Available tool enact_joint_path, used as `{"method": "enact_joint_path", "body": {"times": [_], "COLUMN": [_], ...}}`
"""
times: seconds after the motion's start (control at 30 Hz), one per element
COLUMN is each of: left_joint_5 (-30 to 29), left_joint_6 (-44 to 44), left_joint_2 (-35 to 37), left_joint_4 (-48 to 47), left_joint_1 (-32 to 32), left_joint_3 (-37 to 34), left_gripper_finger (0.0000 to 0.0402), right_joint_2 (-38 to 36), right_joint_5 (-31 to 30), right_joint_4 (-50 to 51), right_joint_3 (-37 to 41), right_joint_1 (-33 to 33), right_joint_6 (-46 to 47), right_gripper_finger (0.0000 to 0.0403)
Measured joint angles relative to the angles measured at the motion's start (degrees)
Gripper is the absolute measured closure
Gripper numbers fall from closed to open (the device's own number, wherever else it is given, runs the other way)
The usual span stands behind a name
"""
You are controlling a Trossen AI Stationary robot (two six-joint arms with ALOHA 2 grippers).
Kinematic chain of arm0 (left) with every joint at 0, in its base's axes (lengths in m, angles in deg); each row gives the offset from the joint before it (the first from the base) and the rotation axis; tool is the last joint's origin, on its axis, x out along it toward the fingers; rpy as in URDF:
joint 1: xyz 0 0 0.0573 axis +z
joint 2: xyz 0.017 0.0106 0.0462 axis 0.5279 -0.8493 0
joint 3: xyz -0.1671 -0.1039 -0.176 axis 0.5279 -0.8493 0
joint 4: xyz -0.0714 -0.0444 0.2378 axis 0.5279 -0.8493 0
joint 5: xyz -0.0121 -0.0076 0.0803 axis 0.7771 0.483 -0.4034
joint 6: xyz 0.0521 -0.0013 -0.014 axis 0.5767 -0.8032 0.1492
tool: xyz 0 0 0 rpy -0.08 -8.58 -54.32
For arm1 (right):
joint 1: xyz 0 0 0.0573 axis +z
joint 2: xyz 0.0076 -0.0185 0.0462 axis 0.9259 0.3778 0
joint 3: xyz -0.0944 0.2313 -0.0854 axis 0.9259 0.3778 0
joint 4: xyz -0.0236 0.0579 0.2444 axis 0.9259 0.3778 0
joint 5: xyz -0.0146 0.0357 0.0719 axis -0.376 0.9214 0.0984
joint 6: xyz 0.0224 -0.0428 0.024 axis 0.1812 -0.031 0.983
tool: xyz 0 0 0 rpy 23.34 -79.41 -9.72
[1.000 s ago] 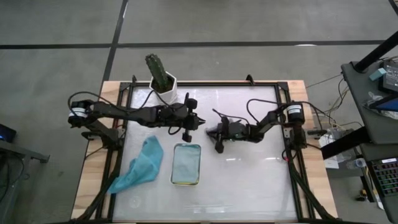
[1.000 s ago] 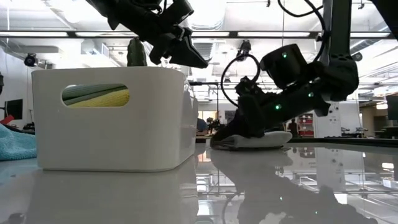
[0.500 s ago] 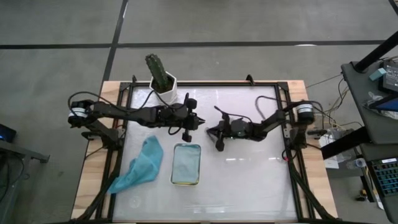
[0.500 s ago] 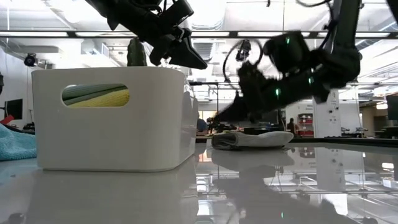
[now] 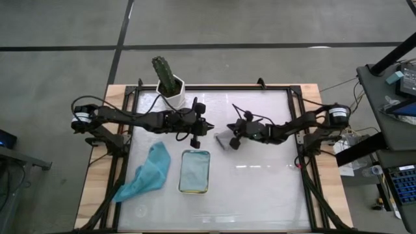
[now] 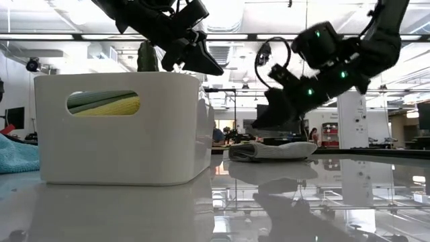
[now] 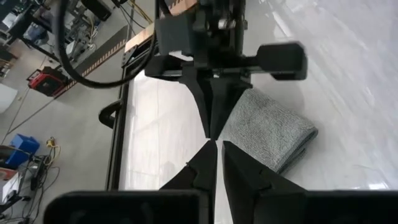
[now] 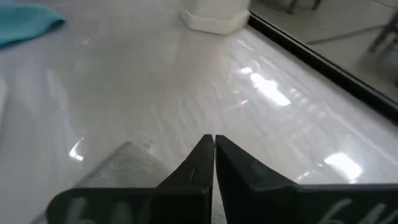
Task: Fold microfiber towels
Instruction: Fold the gray microfiber towel
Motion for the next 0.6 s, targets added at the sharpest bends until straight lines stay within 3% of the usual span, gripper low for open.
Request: {"method": "enact_joint_path", "body": {"times": [0.13,0.4,0.6], "left_joint_5": [0.0,0.0,0.0], "left_joint_6": [0.0,0.0,-0.1], "left_joint_2": [0.0,0.0,0.0], "left_joint_4": [0.0,0.0,0.0], "left_joint_1": [0.0,0.0,0.0], "left_joint_3": [0.0,0.0,-0.1], "left_gripper_finger": [0.0391,0.0391,0.0391], "right_joint_2": [5.3,19.0,18.4], "right_joint_5": [-3.3,-3.9,-3.4], "right_joint_4": [-6.2,-22.7,-24.4], "right_joint_3": [3.0,4.6,4.8], "right_joint_1": [-0.1,-0.3,-0.3], "right_joint_6": [2.0,5.3,4.8], "right_gripper_finger": [0.0394,0.0394,0.0394]}}
